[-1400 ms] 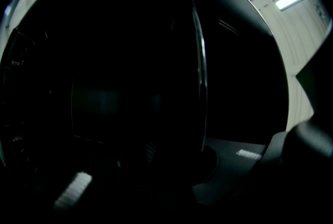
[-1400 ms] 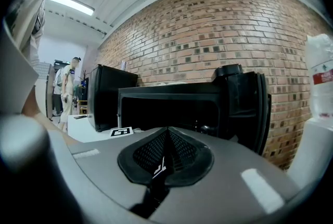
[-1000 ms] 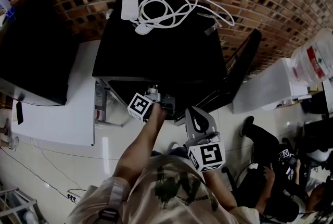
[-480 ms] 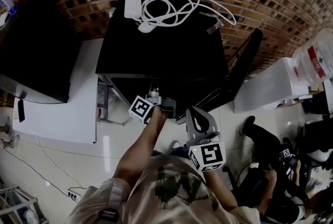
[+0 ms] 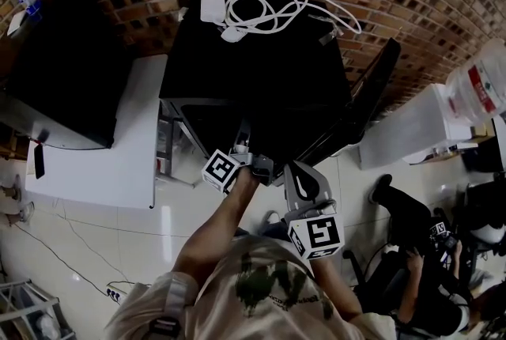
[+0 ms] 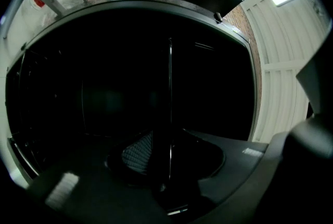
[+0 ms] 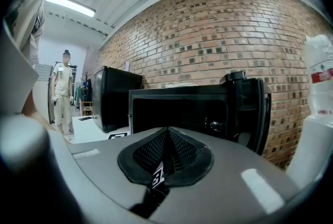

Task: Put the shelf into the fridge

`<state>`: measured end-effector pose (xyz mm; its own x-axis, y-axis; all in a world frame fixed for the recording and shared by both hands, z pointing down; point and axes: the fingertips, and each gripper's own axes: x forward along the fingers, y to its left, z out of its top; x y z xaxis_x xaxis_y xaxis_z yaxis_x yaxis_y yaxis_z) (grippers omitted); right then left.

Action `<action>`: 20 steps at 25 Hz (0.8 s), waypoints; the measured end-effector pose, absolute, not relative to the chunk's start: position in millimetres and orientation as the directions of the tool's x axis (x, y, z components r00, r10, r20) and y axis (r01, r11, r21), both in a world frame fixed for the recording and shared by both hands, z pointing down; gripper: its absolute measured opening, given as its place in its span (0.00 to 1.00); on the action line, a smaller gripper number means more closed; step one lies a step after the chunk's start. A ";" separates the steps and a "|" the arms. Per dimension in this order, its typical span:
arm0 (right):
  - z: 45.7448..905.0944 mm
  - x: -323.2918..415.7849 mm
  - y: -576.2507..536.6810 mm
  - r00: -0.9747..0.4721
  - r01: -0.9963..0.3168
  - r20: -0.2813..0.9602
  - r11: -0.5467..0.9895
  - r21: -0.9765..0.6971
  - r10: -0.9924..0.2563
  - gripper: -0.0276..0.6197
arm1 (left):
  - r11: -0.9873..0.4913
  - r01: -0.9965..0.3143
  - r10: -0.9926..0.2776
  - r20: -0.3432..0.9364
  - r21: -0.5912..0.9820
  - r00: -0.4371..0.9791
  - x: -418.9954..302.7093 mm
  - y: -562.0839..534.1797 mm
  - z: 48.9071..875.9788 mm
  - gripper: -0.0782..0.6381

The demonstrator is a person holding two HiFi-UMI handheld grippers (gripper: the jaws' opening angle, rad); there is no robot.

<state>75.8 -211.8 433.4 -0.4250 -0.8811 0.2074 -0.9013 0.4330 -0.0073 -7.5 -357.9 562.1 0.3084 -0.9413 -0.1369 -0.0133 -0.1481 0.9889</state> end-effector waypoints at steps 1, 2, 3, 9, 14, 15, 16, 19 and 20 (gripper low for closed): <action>432.0 74.5 -208.9 -0.424 -0.902 0.204 0.432 -0.008 -0.882 0.04 | -0.149 -0.011 -0.939 -0.138 0.989 0.314 -7.6 -352.8 560.2 0.28; 430.6 73.1 -205.7 -0.423 -0.903 0.201 0.430 -0.009 -0.884 0.04 | -0.150 -0.003 -0.937 -0.141 0.989 0.319 -7.5 -347.3 557.6 0.28; 429.2 71.6 -202.4 -0.421 -0.904 0.199 0.428 -0.010 -0.885 0.04 | -0.151 0.010 -0.935 -0.146 0.988 0.323 -7.3 -341.4 554.5 0.28; 421.9 60.7 -180.8 -0.409 -0.911 0.197 0.412 -0.025 -0.891 0.04 | -0.169 0.050 -0.923 -0.176 0.984 0.342 -12.0 -299.2 527.8 0.26; 421.1 47.4 -163.0 -0.389 -0.920 0.197 0.389 -0.042 -0.900 0.04 | -0.197 0.131 -0.903 -0.232 0.972 0.362 -16.5 -267.7 497.6 0.24; 420.5 43.7 -160.1 -0.387 -0.921 0.199 0.386 -0.043 -0.900 0.04 | -0.203 0.132 -0.899 -0.238 0.970 0.367 -19.1 -261.7 492.3 0.23; 420.4 40.0 -157.4 -0.384 -0.922 0.200 0.384 -0.045 -0.901 0.04 | -0.207 0.136 -0.896 -0.244 0.969 0.371 -22.1 -255.9 487.2 0.22; 421.2 29.0 -150.2 -0.379 -0.925 0.203 0.376 -0.053 -0.903 0.04 | -0.214 0.155 -0.890 -0.258 0.964 0.376 -32.8 -239.9 474.7 0.20; 421.4 25.4 -148.0 -0.378 -0.925 0.205 0.375 -0.055 -0.903 0.04 | -0.217 0.157 -0.888 -0.261 0.964 0.378 -36.2 -235.1 471.3 0.19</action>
<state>25.4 -148.0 421.4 -0.3784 -0.9027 0.2049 -0.9253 0.3754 -0.0549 -36.2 -235.1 471.3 0.3779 -0.8881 -0.2615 0.1567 -0.2170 0.9635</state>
